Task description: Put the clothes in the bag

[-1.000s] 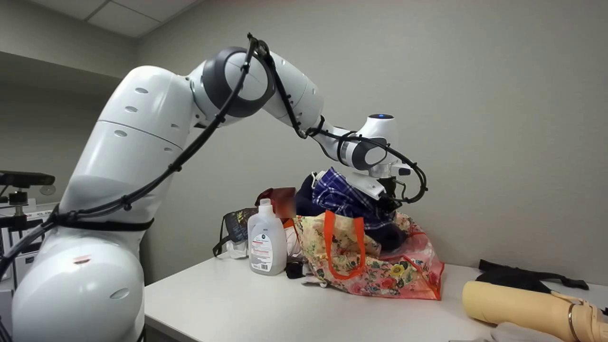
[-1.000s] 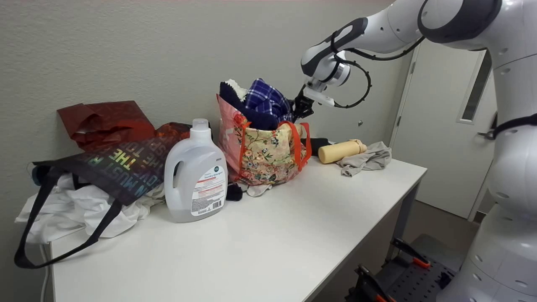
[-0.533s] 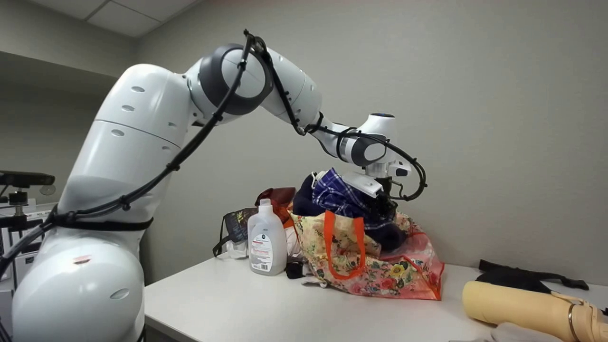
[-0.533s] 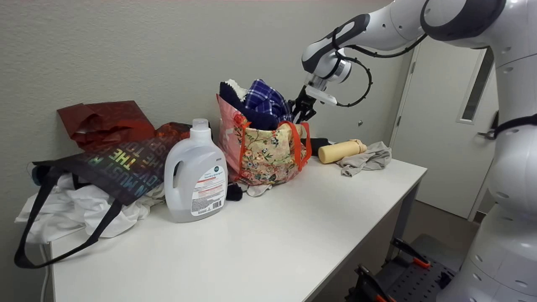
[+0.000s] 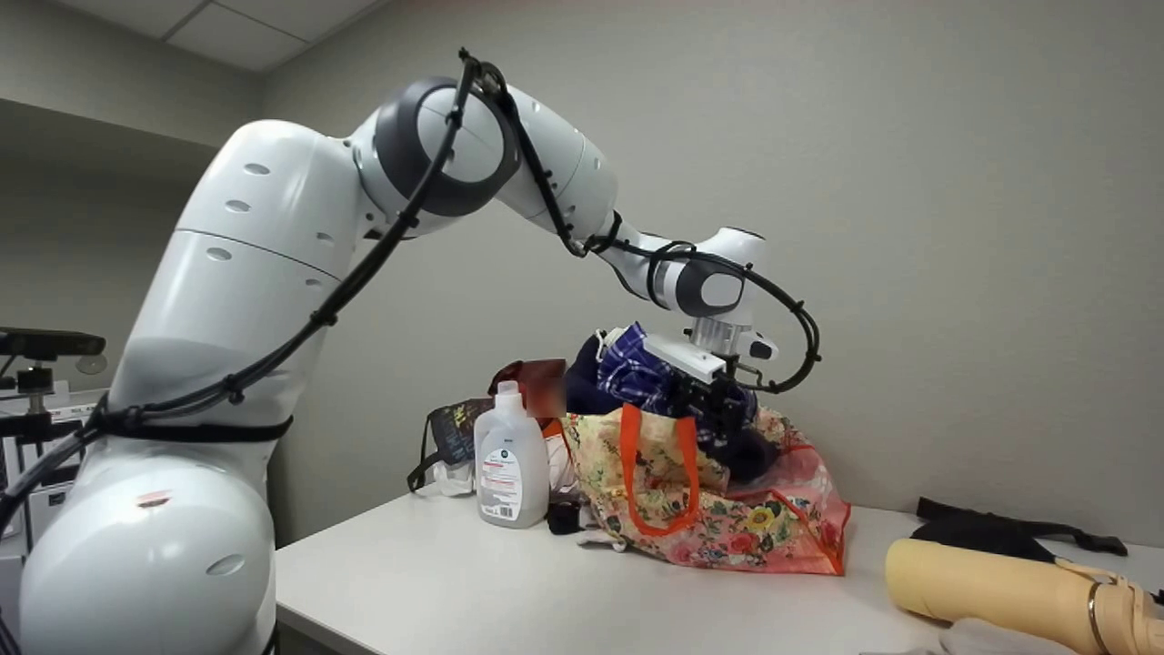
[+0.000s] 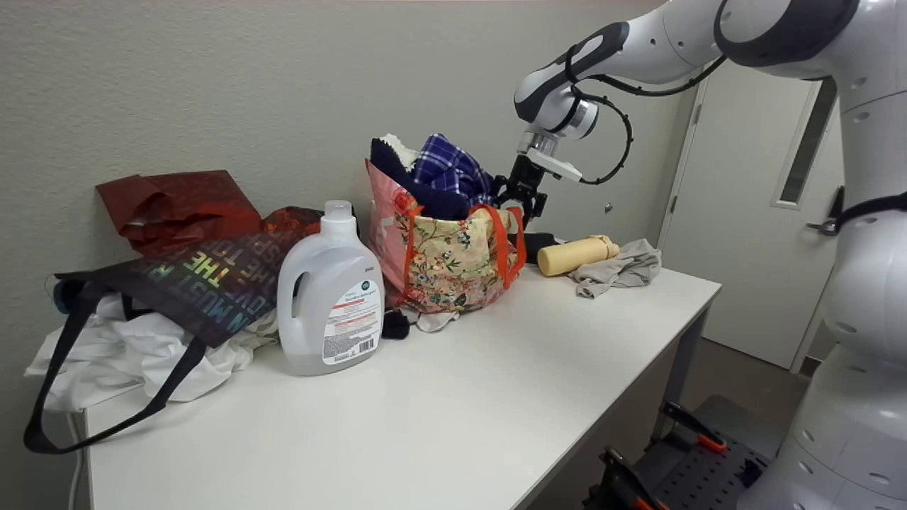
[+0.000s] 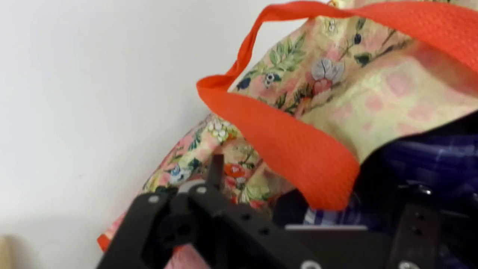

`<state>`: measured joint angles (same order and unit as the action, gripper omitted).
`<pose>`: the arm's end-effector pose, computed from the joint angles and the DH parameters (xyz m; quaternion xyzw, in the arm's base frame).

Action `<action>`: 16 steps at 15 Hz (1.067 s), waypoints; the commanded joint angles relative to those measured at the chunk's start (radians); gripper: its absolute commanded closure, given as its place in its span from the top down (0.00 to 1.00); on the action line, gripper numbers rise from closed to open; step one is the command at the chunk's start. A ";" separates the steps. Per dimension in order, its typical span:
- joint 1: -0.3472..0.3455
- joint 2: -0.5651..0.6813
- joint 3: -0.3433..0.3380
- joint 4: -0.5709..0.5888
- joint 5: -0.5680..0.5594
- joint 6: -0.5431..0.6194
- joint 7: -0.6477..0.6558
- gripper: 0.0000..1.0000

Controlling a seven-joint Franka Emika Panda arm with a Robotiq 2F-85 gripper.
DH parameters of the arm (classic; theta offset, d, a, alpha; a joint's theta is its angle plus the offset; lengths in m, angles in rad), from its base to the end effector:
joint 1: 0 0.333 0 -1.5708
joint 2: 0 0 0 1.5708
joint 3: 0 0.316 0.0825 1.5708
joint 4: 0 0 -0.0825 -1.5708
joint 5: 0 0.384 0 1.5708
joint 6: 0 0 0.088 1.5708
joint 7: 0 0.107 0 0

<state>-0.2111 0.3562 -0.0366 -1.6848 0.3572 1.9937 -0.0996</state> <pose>0.6377 -0.1368 0.3922 -0.9766 0.1484 -0.0041 0.1556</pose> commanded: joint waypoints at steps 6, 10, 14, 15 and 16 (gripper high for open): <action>0.033 0.006 -0.020 -0.045 -0.098 -0.057 -0.004 0.50; 0.067 -0.007 -0.029 -0.030 -0.203 0.010 0.012 0.19; 0.111 -0.049 -0.042 -0.033 -0.365 0.144 0.047 0.01; 0.121 -0.064 -0.044 -0.040 -0.408 0.178 0.058 0.00; 0.132 -0.085 -0.046 -0.052 -0.451 0.210 0.072 0.00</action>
<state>-0.1164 0.3347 -0.0553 -1.7045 0.0093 2.1284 -0.0682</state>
